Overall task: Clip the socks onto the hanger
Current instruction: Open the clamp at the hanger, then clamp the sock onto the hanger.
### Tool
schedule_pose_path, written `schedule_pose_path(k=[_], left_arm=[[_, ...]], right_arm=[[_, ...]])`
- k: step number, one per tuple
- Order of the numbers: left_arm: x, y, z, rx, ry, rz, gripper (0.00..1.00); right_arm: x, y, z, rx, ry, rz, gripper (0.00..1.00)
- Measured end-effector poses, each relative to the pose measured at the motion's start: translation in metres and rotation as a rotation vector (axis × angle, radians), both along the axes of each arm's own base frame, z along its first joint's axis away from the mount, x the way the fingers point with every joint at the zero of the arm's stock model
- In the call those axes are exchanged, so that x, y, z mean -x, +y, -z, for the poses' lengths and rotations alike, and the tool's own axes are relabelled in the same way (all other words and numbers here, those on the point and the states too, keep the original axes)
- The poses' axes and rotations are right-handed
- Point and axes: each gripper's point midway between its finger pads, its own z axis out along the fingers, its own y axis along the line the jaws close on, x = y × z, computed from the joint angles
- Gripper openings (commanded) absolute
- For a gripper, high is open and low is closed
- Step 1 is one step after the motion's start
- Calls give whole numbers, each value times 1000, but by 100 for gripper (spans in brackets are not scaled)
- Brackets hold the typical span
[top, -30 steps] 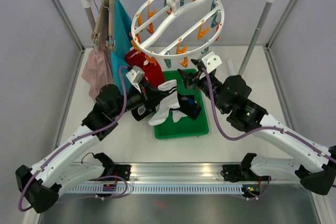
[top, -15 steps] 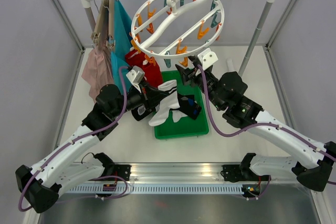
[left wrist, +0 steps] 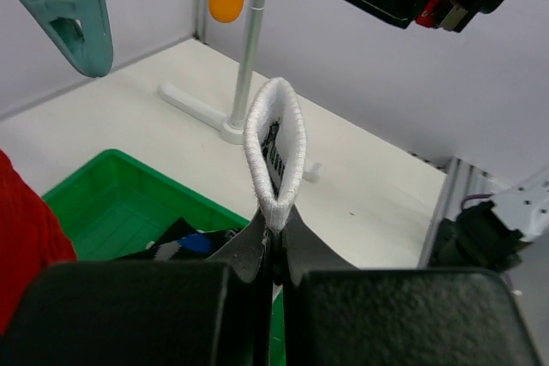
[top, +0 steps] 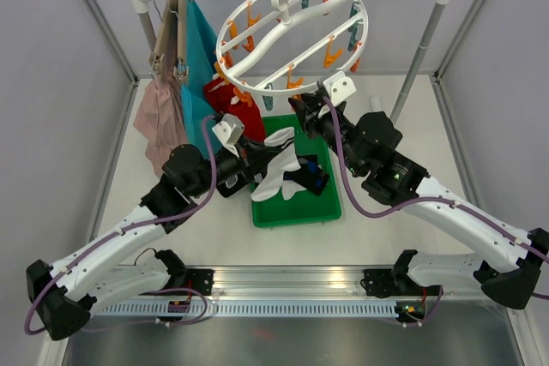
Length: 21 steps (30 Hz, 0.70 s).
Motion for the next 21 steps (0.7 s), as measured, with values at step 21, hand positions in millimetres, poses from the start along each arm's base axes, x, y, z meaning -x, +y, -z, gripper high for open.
schedule_pose_path(k=[21], left_arm=[[-41, -8, -2, -45, -178, -323, 2]], right_arm=[[-2, -3, 3, -48, 108, 31, 0]])
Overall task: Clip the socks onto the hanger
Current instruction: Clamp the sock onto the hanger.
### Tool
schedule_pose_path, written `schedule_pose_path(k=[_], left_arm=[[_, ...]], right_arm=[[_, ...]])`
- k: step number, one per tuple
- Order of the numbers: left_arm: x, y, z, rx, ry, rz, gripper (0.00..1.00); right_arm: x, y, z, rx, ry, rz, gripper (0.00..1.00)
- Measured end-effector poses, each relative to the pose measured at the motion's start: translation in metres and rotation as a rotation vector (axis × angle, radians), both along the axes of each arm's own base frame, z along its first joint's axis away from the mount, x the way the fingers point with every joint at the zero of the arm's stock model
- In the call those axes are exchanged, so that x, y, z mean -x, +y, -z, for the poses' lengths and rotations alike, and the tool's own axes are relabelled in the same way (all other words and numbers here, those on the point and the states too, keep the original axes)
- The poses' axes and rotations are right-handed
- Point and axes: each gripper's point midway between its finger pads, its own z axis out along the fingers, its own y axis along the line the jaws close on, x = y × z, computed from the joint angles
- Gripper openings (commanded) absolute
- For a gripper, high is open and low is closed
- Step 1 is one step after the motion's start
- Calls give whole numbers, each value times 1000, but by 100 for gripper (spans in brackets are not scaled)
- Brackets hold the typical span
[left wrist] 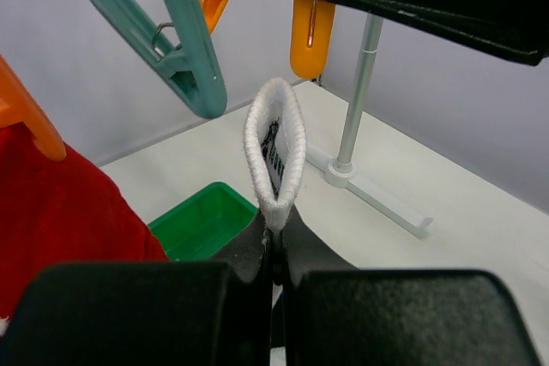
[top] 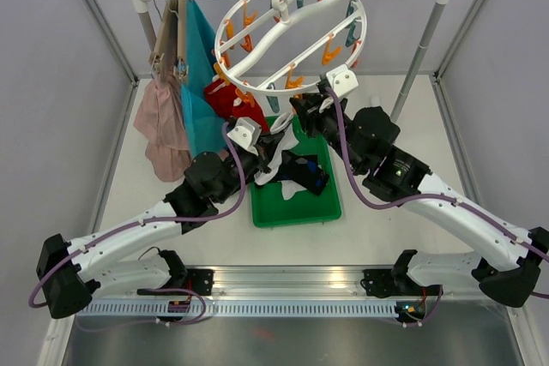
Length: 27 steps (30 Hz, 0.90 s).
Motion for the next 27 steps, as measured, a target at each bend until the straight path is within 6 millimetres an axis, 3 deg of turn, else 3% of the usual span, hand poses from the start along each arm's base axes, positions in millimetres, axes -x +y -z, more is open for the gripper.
schedule_pose_path(k=[11, 27], left_arm=[[-4, -9, 12, -34, 9, 1, 2], [0, -14, 3, -13, -12, 5, 2]], right_arm=[[-5, 3, 11, 11, 37, 16, 0], [-5, 0, 9, 16, 50, 31, 0]])
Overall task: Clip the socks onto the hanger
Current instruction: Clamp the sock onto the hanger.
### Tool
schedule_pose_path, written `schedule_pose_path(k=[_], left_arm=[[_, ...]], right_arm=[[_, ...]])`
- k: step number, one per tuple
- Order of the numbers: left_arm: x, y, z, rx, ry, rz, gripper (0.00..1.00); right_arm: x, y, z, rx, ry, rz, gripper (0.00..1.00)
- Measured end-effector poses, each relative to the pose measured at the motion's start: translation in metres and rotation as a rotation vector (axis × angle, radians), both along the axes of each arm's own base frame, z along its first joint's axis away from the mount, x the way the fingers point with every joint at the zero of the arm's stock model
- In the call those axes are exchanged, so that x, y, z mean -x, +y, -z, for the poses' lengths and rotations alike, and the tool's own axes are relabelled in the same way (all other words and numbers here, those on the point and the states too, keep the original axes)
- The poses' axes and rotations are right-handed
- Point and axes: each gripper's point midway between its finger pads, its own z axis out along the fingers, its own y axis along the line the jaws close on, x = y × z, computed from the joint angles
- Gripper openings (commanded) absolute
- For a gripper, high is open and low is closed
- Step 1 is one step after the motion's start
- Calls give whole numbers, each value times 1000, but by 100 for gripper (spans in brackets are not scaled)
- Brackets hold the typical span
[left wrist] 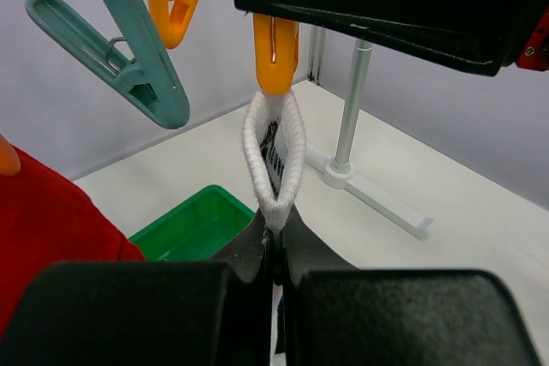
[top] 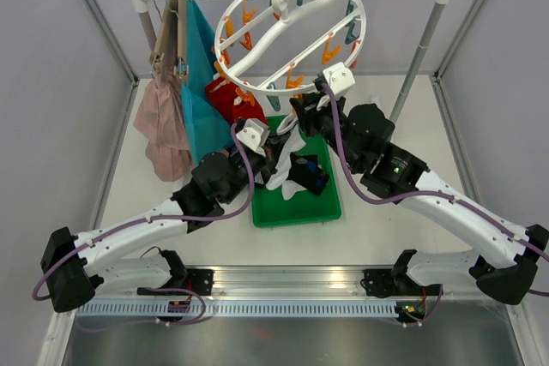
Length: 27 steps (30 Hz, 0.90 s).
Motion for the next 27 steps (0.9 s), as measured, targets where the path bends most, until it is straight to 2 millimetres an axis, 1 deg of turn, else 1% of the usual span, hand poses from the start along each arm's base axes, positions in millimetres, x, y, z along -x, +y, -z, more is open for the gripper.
schedule_pose_path(k=[15, 21, 27], left_arm=[[-3, 3, -5, 23, -11, -26, 2], [-5, 1, -7, 26, -13, -26, 2], [-5, 0, -13, 40, -22, -24, 2]], right_arm=[[-2, 2, 7, 18, 15, 3, 0], [-2, 2, 4, 16, 14, 3, 0], [-3, 3, 5, 17, 15, 3, 0]])
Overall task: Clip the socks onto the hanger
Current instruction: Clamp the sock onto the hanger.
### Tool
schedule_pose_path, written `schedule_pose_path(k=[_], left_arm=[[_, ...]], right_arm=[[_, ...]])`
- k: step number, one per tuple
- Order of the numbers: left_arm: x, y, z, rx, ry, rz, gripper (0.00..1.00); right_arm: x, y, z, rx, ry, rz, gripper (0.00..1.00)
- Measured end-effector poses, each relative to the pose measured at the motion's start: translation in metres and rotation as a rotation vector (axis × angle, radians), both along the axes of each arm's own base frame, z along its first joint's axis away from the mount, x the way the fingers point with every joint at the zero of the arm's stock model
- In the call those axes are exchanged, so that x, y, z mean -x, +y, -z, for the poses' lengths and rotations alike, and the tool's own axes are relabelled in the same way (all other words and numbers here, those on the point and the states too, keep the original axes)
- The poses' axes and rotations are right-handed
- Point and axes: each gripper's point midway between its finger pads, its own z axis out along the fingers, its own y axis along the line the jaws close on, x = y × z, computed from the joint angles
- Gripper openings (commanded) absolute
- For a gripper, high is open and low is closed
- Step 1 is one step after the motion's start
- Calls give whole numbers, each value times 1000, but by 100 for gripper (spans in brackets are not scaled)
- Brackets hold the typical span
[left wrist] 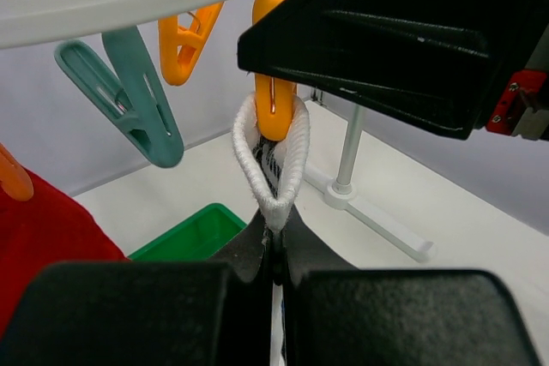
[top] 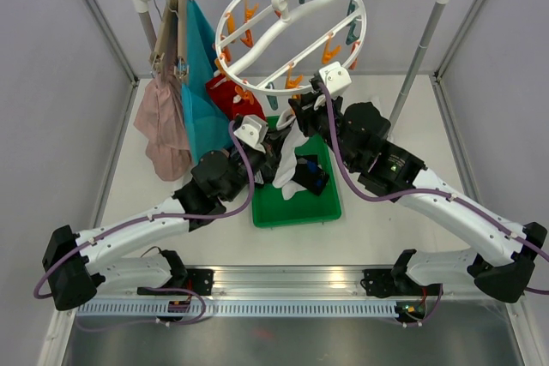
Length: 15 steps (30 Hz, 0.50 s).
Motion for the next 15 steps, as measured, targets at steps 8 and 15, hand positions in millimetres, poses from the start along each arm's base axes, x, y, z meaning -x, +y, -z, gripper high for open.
schedule_pose_path(k=[8, 15], left_arm=[[0, 0, -12, 21, -14, 2, 2], [-1, 1, -13, 23, 3, -7, 2]], right_arm=[[0, 1, 0, 1, 1, -3, 0], [0, 4, 1, -16, 18, -9, 46]])
